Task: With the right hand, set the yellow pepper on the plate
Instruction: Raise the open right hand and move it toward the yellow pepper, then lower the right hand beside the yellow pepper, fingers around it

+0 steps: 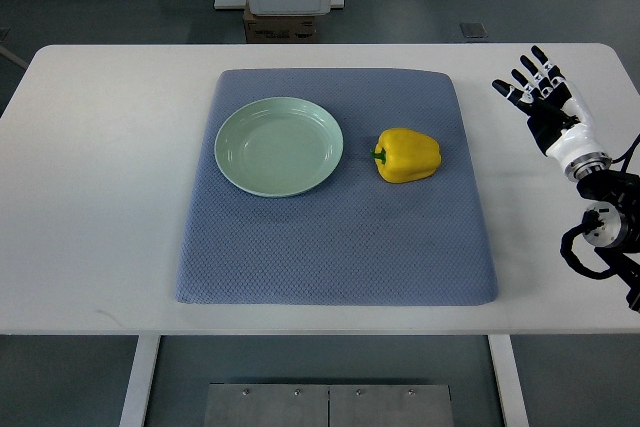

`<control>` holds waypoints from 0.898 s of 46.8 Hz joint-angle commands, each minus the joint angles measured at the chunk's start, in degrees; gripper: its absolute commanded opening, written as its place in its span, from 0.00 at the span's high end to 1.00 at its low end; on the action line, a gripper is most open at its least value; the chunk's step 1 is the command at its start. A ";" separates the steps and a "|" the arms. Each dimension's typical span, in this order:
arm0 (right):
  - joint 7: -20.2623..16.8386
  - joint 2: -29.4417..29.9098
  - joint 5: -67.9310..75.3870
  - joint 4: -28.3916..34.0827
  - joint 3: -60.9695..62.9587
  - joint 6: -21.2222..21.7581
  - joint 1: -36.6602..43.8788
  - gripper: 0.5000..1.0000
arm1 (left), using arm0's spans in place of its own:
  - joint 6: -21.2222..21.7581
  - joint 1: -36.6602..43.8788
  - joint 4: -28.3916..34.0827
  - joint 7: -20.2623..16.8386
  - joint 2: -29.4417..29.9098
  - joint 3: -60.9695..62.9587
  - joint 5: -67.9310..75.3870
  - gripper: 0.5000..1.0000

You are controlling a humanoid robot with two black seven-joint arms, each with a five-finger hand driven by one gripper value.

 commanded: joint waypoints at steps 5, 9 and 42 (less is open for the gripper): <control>-0.16 -0.38 -2.70 0.74 -2.02 -0.04 1.26 0.00 | 0.00 0.01 -0.08 0.00 0.00 0.00 0.00 0.00; -0.07 -0.91 -5.17 1.45 -4.05 -0.57 2.23 0.00 | 0.00 0.01 0.01 0.00 0.00 0.00 0.00 0.00; 0.72 -8.99 -18.09 14.19 -20.21 -7.69 12.34 0.00 | 0.00 0.01 0.01 0.00 0.00 0.00 0.00 0.00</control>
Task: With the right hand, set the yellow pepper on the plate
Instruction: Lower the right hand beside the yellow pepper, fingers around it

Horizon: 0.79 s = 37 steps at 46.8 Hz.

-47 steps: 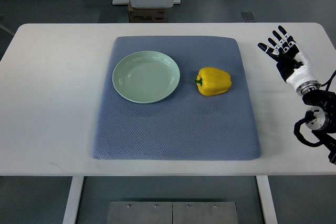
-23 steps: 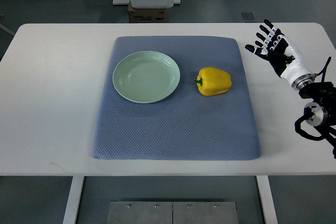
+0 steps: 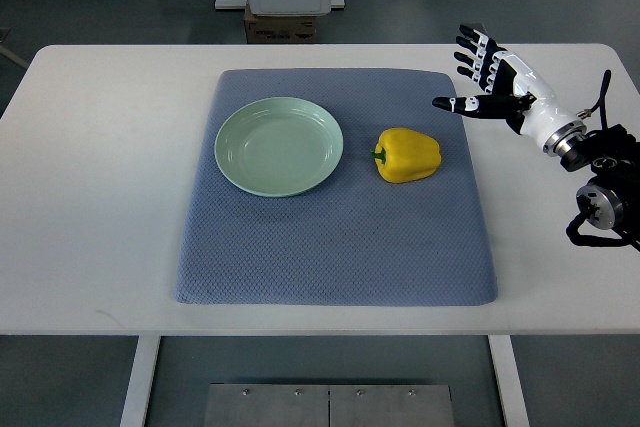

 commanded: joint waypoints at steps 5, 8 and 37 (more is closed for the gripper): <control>-0.03 -4.18 -4.32 3.24 -8.21 -2.13 5.08 0.00 | 0.00 0.00 0.02 0.00 0.00 0.01 0.00 0.00; -0.03 -4.97 -6.52 3.59 -12.78 -3.71 7.54 0.00 | 0.00 0.00 0.02 0.00 0.00 0.01 0.00 0.00; -4.07 -0.59 -8.46 12.03 -39.95 -14.43 23.45 0.07 | 0.00 0.00 0.02 0.00 0.00 0.01 0.00 0.00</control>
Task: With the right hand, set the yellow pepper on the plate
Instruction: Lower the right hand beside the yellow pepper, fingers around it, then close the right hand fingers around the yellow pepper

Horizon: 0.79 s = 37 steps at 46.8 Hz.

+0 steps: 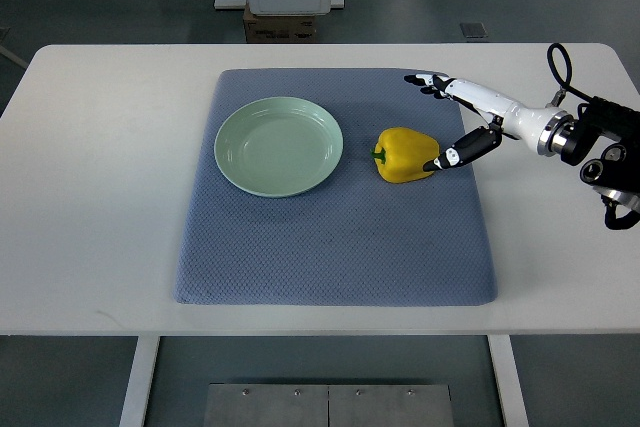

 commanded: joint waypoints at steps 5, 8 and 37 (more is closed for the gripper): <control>-1.27 3.74 0.71 -1.13 -1.63 -4.01 -0.52 0.12 | 0.00 0.01 0.01 0.00 0.00 0.00 0.00 0.00; -1.35 4.53 0.80 -1.56 -1.81 -4.27 -0.70 0.13 | 0.00 0.01 -0.08 0.00 0.00 0.00 0.00 0.00; -1.00 10.51 0.36 -11.32 -1.98 -6.03 -6.23 0.17 | 0.00 0.01 0.01 0.00 0.00 0.00 0.00 0.00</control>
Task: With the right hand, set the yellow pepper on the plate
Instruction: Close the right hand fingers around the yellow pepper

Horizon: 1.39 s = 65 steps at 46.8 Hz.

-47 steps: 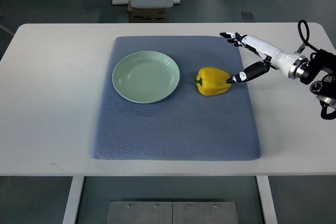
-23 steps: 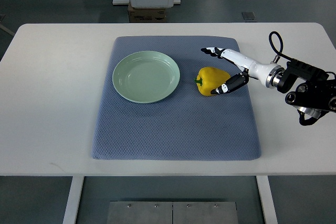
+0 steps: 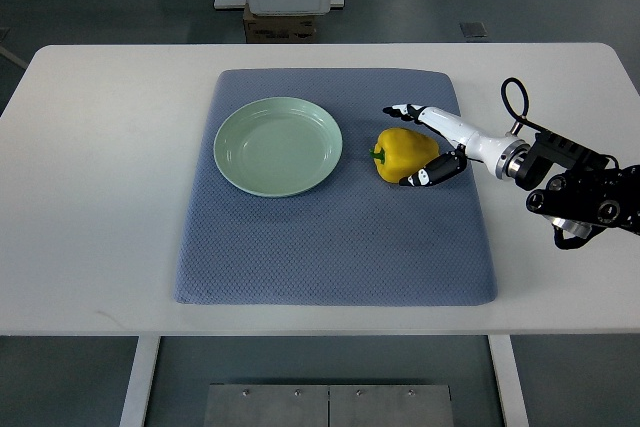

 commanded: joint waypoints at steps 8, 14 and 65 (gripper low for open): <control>0.09 1.11 -0.09 -2.28 -0.05 0.02 -0.87 0.18 | 0.00 -0.02 0.01 0.00 0.00 0.00 0.00 0.00; 0.09 1.20 -0.18 -2.37 -0.13 0.02 -0.96 0.19 | 0.00 -0.02 0.01 0.00 0.00 0.00 0.00 0.00; 0.44 3.92 1.93 -5.62 -3.30 0.72 -1.04 1.00 | 0.00 -0.02 0.01 0.00 0.00 0.00 0.00 0.00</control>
